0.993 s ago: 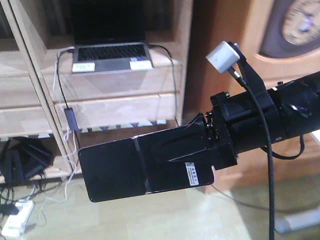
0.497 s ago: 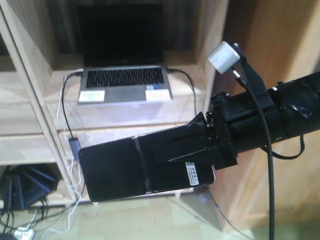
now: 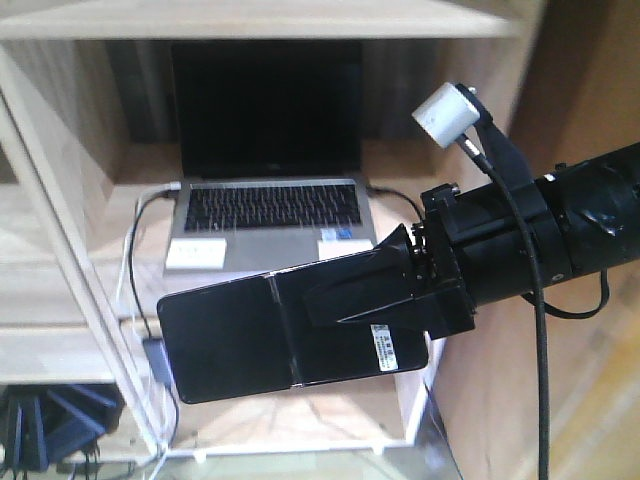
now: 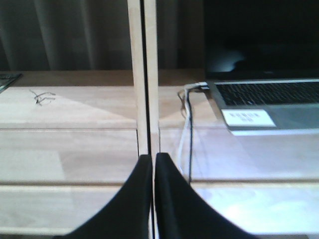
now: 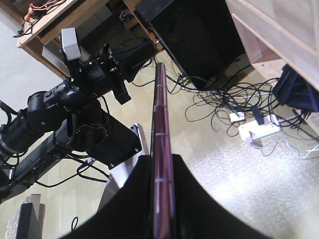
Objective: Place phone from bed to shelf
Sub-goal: 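Hold the black phone in the right gripper in front of the laptop shelf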
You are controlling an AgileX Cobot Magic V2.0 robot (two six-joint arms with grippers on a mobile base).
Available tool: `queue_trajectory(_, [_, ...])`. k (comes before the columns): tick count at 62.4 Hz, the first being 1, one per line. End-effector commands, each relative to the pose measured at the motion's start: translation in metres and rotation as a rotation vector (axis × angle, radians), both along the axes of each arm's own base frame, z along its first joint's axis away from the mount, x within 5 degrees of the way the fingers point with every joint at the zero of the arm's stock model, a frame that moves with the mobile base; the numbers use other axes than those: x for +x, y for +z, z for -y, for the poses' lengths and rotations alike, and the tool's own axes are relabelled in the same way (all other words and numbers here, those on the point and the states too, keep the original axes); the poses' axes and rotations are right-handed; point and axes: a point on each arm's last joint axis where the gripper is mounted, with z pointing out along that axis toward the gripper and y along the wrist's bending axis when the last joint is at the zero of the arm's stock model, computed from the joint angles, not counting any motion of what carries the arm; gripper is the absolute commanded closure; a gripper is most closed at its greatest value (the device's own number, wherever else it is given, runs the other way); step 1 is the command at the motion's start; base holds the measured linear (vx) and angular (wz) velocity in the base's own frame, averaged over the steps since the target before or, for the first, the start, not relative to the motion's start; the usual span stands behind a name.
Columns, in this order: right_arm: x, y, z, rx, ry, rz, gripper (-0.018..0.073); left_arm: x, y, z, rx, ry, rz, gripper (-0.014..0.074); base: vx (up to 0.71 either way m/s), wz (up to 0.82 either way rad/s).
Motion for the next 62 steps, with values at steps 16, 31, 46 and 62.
queue_trajectory(16, [-0.0089,0.0221,0.0005,0.103,0.02,0.014,0.0561,0.0002,0.0044,-0.0002,-0.005,0.003,0.071,0.0595,0.28,0.08])
queue_trajectory(31, [-0.0089,0.0221,0.0005,0.103,0.02,0.014,0.0561,0.0002,0.0044,-0.0002,-0.005,0.003,0.071,0.0595,0.2,0.02])
queue_trajectory(46, [-0.0089,0.0221,0.0005,0.103,0.02,0.014,0.0561,0.0002,0.0044,-0.0002,-0.005,0.003,0.071,0.0595,0.11,0.02])
queue_trajectory(62, [-0.0089,0.0221,0.0005,0.103,0.02,0.014,0.0561,0.0002,0.0044,-0.0002,-0.005,0.003,0.071,0.0595,0.05,0.02])
